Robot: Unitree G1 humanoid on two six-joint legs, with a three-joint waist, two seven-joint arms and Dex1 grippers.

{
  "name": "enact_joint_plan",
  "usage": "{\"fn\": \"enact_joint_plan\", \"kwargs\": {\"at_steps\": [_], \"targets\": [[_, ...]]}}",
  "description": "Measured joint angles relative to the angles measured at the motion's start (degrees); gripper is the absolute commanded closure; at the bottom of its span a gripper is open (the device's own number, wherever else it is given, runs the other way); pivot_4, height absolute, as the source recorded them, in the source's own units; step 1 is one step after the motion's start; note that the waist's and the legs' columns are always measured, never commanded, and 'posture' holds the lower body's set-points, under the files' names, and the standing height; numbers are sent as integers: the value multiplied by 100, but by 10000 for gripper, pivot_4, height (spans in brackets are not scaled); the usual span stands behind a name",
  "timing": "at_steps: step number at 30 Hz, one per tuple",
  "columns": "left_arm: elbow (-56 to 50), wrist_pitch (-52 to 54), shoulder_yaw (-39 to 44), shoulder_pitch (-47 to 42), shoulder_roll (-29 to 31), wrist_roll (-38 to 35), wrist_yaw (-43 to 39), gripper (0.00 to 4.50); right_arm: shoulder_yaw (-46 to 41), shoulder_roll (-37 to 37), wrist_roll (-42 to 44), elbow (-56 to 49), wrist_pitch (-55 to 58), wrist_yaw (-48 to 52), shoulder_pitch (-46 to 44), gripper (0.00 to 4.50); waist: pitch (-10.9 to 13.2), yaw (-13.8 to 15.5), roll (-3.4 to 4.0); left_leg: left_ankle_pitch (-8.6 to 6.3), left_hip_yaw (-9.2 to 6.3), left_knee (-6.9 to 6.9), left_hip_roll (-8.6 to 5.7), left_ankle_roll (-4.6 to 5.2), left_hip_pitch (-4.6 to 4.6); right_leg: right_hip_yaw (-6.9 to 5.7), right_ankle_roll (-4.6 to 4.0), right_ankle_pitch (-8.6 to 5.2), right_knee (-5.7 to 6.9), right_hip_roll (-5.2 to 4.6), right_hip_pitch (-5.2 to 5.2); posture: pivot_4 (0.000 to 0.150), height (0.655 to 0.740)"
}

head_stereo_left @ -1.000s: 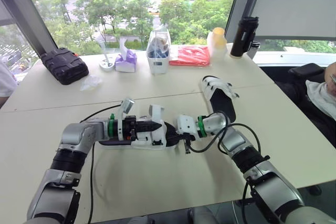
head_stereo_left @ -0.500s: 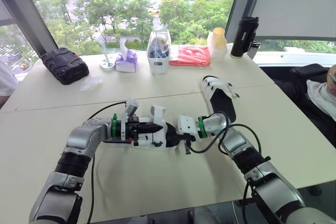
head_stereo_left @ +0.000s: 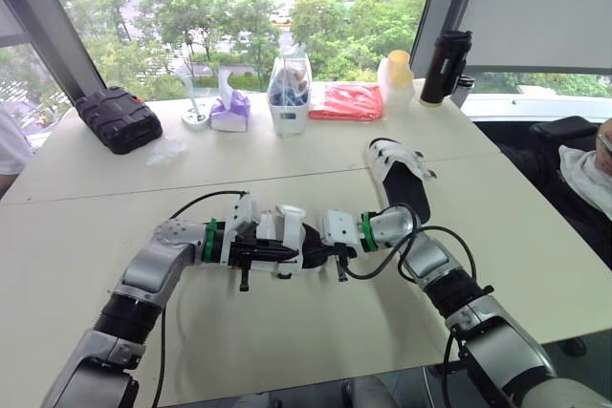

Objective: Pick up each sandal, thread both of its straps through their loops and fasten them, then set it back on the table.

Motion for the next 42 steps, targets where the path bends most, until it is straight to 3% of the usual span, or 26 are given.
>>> {"fn": "enact_joint_plan", "kwargs": {"at_steps": [3,5,7,13,19,26,36,42], "targets": [[-14,-331,-11,62,-8,111,34,44544,0,-1,-1,1,0,-2,-2,45000,0,2,1,0,0,0,1,0,0,-1,0,0,0,0,0,1500,7400],[-19,-311,-4,67,-10,108,54,39218,0,-1,-4,2,0,-6,-4,45000,0,1,1,0,0,0,1,0,0,-1,0,0,0,0,1,1500,7400],[-108,-214,-1,92,-7,50,59,31094,0,3,-4,2,-2,-9,-9,45000,0,-3,1,0,0,0,1,1,0,-2,1,0,0,1,1,1500,7400],[-580,260,246,295,210,-276,162,1038,7,15,-6,18,-11,-19,-27,45000,1,-9,0,0,-1,0,5,1,0,-4,1,0,1,2,-1,1500,7400],[-1424,1069,1161,731,917,-1009,265,443,15,28,-5,40,-47,-15,-39,45000,4,-17,1,-2,0,-3,9,5,0,-4,-4,-4,1,5,-4,1500,7400],[-2044,1071,1229,1933,1497,-1120,-17,443,25,30,-5,63,-104,-17,-50,45000,6,-14,3,-4,1,-9,14,6,0,-5,-29,-18,1,7,-7,1500,7400],[-1341,-195,652,2086,561,-178,552,443,27,33,-31,94,-145,-49,-28,45000,4,-2,0,-4,1,-7,17,5,0,-8,-33,-19,1,9,-4,1500,7400],[-987,-305,339,1905,278,0,608,443,27,10,-37,85,-144,-50,-25,45000,4,3,1,-4,0,-6,16,5,1,-10,-34,-20,1,9,-1,1500,7400]]}}
